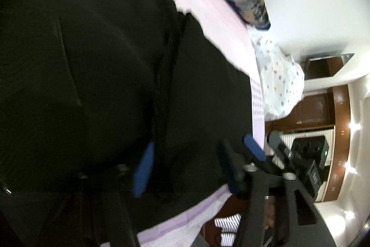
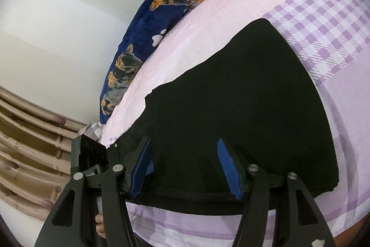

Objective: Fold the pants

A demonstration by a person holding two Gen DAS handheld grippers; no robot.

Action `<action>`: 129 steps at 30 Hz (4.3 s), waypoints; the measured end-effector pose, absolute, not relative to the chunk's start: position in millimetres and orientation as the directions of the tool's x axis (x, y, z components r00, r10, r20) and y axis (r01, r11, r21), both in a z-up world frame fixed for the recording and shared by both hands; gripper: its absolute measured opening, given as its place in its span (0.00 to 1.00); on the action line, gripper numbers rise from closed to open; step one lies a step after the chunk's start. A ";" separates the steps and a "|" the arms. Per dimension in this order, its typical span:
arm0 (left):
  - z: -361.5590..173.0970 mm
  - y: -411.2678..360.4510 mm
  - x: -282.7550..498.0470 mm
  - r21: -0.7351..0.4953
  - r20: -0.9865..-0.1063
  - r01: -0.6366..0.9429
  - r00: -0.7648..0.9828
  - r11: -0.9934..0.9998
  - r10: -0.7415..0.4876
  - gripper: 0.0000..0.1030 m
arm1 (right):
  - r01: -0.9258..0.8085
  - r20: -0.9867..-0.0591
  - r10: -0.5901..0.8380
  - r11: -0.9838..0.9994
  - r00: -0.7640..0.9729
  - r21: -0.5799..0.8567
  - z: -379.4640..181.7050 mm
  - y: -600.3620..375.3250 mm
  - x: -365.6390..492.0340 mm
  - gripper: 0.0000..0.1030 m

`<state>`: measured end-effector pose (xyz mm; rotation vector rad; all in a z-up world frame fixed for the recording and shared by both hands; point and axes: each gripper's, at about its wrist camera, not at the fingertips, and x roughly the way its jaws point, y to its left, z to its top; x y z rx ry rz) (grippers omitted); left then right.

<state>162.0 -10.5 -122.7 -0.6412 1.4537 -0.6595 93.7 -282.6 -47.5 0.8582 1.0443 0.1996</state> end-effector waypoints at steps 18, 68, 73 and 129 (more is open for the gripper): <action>-119.3 0.4 132.0 -0.654 -0.756 -0.024 0.063 0.756 -0.652 0.04 | 0.273 -0.728 0.483 0.707 0.487 0.652 -55.4 -282.7 96.0 0.54; -54.3 207.2 59.3 -0.468 -0.802 -0.229 0.515 0.854 -0.302 0.49 | 0.222 -0.890 0.198 0.925 0.410 0.308 -59.3 -290.8 102.0 0.57; -67.5 219.9 47.6 -0.542 -0.782 -0.270 0.509 0.795 -0.360 0.49 | 0.245 -0.877 0.244 0.898 0.413 0.365 -51.4 -281.6 97.3 0.57; 11.1 -29.5 121.1 -0.489 -0.680 0.317 0.445 0.812 -0.583 0.22 | 0.278 -0.764 0.290 0.810 0.576 0.517 -12.3 -321.1 79.6 0.64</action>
